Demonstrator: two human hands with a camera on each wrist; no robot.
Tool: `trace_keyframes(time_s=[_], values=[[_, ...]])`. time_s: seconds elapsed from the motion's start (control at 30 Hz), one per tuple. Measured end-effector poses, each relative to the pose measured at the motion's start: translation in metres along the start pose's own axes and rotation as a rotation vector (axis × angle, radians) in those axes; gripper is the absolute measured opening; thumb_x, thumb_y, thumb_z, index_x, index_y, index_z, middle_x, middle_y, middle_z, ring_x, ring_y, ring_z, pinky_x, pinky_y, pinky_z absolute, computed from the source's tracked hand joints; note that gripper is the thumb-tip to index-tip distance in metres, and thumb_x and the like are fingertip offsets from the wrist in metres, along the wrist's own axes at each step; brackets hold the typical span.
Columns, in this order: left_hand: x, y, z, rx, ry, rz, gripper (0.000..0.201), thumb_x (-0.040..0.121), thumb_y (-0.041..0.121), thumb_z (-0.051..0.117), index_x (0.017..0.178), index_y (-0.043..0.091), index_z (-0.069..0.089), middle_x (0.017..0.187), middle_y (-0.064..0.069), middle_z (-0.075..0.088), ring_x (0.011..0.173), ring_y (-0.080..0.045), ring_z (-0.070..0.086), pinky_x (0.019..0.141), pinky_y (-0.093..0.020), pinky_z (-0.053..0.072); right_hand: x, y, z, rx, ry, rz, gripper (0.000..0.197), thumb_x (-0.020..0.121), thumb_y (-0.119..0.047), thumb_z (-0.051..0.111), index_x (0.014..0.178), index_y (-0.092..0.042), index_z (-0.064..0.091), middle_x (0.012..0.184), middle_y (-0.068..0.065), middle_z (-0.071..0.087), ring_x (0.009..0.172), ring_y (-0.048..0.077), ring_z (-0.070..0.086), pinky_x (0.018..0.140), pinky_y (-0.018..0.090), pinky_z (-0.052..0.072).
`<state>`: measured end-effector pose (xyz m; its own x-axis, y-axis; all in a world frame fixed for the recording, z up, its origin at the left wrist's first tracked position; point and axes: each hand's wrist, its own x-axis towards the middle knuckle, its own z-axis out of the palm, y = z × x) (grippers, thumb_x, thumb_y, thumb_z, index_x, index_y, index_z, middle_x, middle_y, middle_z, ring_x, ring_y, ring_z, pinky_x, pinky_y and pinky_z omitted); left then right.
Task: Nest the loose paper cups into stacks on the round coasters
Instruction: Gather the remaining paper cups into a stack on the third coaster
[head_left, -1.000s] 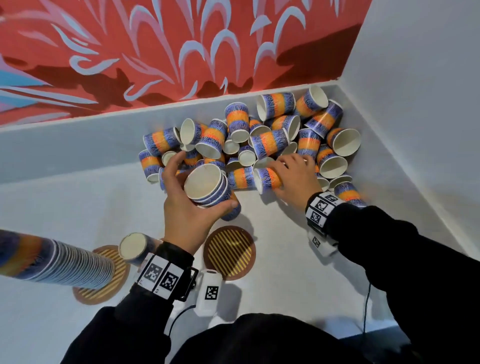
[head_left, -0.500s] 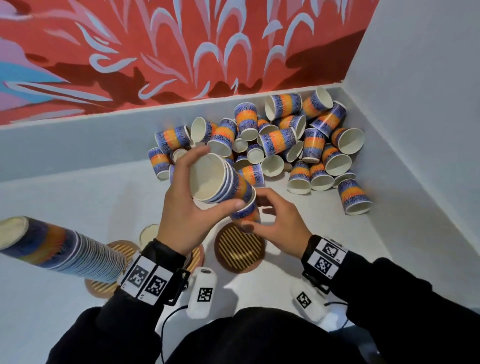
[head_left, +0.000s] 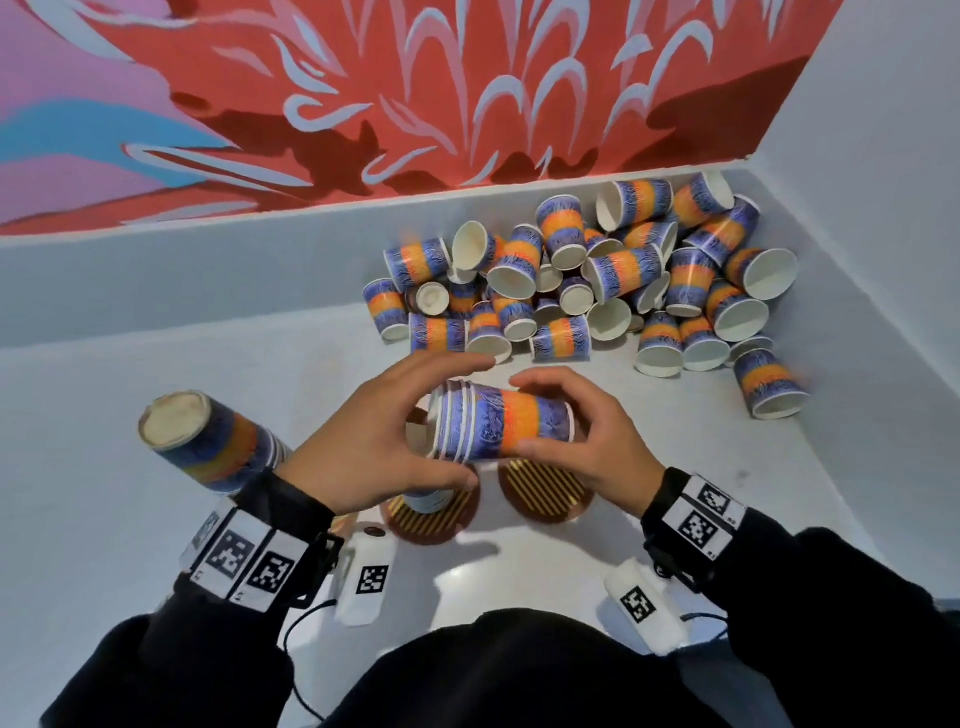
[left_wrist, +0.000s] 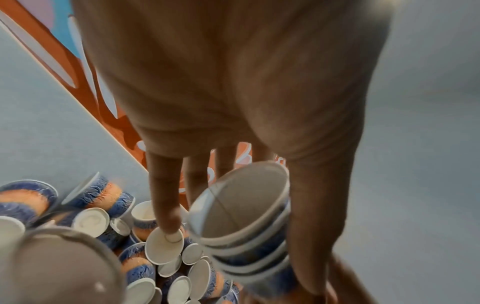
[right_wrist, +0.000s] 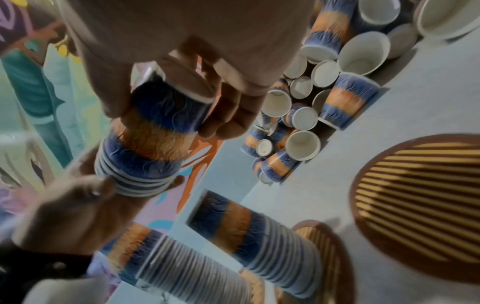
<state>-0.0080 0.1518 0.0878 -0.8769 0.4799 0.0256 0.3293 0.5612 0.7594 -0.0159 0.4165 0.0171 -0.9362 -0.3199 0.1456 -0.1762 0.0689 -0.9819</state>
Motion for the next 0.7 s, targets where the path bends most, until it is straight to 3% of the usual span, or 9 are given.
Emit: trace_keyframes(time_s=[0.07,0.13,0.23,0.33,0.43,0.53,0.6,0.7], values=[[-0.008,-0.01,-0.007,-0.002,0.009,-0.003,0.091,0.073,0.026,0.095,0.148,0.047,0.049,0.145,0.027,0.049,0.134,0.002,0.05,0.11,-0.036,0.049,0.007,-0.013,0.012,0.089,0.048,0.0,0.059,0.078,-0.025,0.087,0.13,-0.012,0.063,0.124,-0.013,0.067,0.118,0.012,0.065,0.09,0.027,0.057],[-0.014,-0.018,-0.01,-0.017,0.056,0.008,0.088,0.072,0.03,0.096,0.147,0.043,0.051,0.143,0.023,0.053,0.131,-0.002,0.055,0.108,-0.038,0.051,0.015,-0.026,0.024,0.167,0.084,0.005,0.057,0.078,-0.015,0.086,0.13,-0.009,0.061,0.118,-0.017,0.068,0.111,0.013,0.069,0.081,0.03,0.06],[-0.02,-0.028,-0.01,-0.013,0.162,0.002,0.088,0.068,0.046,0.095,0.142,0.039,0.049,0.138,0.019,0.059,0.124,-0.003,0.06,0.103,-0.03,0.052,0.025,-0.044,0.043,0.17,0.138,-0.029,0.062,0.075,-0.026,0.087,0.129,-0.013,0.059,0.116,-0.008,0.069,0.1,0.019,0.07,0.066,0.047,0.061],[-0.023,-0.04,-0.002,-0.057,0.202,-0.029,0.092,0.066,0.043,0.098,0.14,0.043,0.043,0.133,0.02,0.062,0.119,0.0,0.063,0.099,-0.029,0.054,0.03,-0.053,0.06,0.09,0.174,-0.084,0.065,0.073,-0.03,0.088,0.129,-0.015,0.06,0.122,0.001,0.068,0.107,0.03,0.067,0.075,0.053,0.058],[-0.024,-0.054,0.008,-0.095,0.205,-0.067,0.098,0.065,0.039,0.099,0.142,0.042,0.038,0.134,0.022,0.061,0.121,0.001,0.062,0.101,-0.034,0.056,0.031,-0.057,0.073,0.017,0.141,-0.088,0.058,0.077,-0.02,0.09,0.128,-0.017,0.063,0.122,0.002,0.069,0.101,0.041,0.062,0.068,0.054,0.053],[-0.026,-0.063,0.014,-0.136,0.193,-0.086,0.101,0.063,0.034,0.1,0.139,0.05,0.034,0.13,0.035,0.057,0.121,0.01,0.057,0.101,-0.027,0.055,0.032,-0.055,0.085,-0.058,0.108,-0.073,0.057,0.077,-0.016,0.091,0.126,-0.022,0.064,0.118,-0.002,0.069,0.096,0.035,0.061,0.067,0.049,0.053],[-0.031,-0.069,0.015,-0.153,0.175,-0.093,0.107,0.062,0.033,0.1,0.141,0.053,0.031,0.132,0.038,0.053,0.125,0.013,0.053,0.104,-0.025,0.052,0.032,-0.05,0.093,-0.103,0.091,-0.031,0.06,0.075,-0.025,0.092,0.127,-0.028,0.063,0.118,-0.007,0.068,0.095,0.027,0.062,0.07,0.049,0.055],[-0.037,-0.078,0.014,-0.161,0.168,-0.102,0.118,0.059,0.04,0.101,0.152,0.05,0.028,0.146,0.018,0.052,0.136,-0.001,0.05,0.112,-0.031,0.046,0.026,-0.038,0.1,-0.148,0.108,0.041,0.059,0.072,-0.04,0.089,0.126,-0.038,0.064,0.117,-0.009,0.068,0.098,0.022,0.063,0.074,0.047,0.057]])
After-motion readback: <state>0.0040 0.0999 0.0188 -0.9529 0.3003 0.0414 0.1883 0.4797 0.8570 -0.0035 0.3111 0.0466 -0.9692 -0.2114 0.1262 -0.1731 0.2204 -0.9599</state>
